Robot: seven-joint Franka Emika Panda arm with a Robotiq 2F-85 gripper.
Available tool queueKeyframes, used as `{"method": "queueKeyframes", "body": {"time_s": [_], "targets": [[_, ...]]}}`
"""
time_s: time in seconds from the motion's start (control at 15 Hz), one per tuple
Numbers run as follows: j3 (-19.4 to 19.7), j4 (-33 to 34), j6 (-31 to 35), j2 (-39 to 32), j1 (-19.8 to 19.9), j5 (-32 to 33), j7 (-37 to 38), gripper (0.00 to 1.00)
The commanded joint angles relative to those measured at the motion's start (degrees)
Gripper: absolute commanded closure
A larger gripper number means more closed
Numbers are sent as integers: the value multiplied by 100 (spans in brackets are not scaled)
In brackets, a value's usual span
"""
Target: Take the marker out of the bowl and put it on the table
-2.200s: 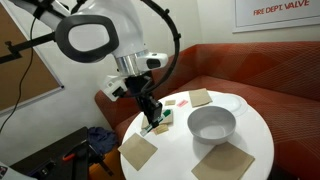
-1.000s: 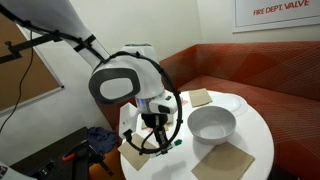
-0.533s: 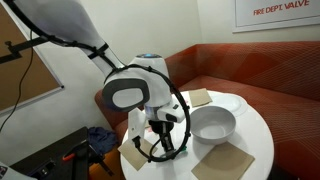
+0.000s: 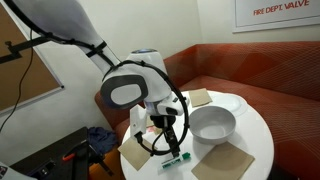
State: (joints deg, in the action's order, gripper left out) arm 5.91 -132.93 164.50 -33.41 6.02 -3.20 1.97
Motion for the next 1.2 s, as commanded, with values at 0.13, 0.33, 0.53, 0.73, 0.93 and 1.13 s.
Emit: {"method": "queueKeyframes", "body": {"time_s": [0.13, 0.33, 0.53, 0.73, 0.93, 1.13], "targets": [[89, -874, 352, 1122, -143, 71, 51, 0], [197, -1172, 192, 1731, -205, 132, 130, 0], [311, -1408, 76, 2306, -212, 208, 179, 0], [501, -1547, 50, 2736, -262, 517, 318, 0], [558, -1572, -27, 3026, -196, 917, 474, 0], [436, -1401, 81, 2816, -66, 872, 295, 0]]}}
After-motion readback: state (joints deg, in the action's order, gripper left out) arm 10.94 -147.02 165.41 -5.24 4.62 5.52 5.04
